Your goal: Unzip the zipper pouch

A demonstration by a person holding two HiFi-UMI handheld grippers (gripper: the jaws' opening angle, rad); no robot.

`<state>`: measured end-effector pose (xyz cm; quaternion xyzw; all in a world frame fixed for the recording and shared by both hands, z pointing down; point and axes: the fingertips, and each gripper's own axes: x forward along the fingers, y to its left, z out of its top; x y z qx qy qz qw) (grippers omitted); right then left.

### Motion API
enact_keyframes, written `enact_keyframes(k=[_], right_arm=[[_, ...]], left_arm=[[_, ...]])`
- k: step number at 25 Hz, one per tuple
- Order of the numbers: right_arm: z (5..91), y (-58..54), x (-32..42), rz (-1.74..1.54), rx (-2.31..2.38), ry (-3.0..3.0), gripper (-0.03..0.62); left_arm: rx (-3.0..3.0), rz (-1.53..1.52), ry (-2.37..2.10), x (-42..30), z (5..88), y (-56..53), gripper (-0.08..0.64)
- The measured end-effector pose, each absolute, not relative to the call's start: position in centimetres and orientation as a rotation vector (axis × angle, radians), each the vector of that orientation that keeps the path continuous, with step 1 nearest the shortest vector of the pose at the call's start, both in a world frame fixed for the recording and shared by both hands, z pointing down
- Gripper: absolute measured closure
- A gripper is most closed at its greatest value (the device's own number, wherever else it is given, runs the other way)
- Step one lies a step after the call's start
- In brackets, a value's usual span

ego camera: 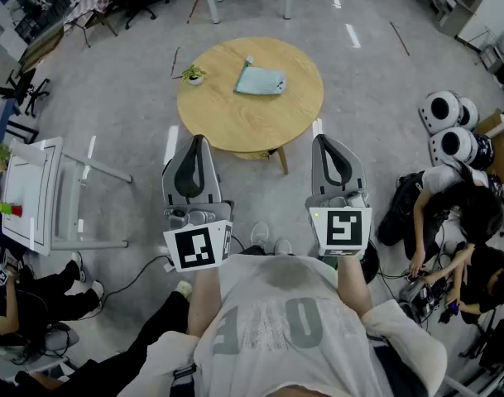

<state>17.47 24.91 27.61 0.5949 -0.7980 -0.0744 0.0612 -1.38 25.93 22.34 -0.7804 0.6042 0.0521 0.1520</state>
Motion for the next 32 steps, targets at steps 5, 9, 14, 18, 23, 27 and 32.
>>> enact_keyframes(k=[5, 9, 14, 18, 23, 27, 32], right_arm=[[27.7, 25.0, 17.2, -0.239, 1.781, -2.421, 0.563], [28.2, 25.8, 17.9, -0.199, 1.771, -2.446, 0.563], [29.7, 26.9, 18.7, -0.130, 1.747, -2.516, 0.563], [30.8, 27.2, 17.7, -0.129, 1.685, -2.522, 0.563], [31.1, 25.7, 17.7, -0.160, 1.656, -2.509, 0.563], [31.8, 23.0, 18.1, -0.159, 1.651, -2.482, 0.563], [31.8, 18.5, 17.7, -0.188, 1.669, -2.433, 0.563]], left_arm=[[-2.234, 0.151, 1.743, -1.7, 22.4, 26.0, 0.532], [-2.225, 0.143, 1.763, -1.2, 22.7, 26.8, 0.532], [-2.222, 0.124, 1.798, -0.7, 23.8, 28.4, 0.532], [-2.217, 0.100, 1.827, -1.4, 24.6, 28.2, 0.532], [-2.199, 0.110, 1.844, -1.6, 24.5, 26.2, 0.532], [-2.215, 0.122, 1.823, -1.0, 24.8, 23.7, 0.532], [-2.240, 0.147, 1.798, -1.4, 24.8, 18.2, 0.532]])
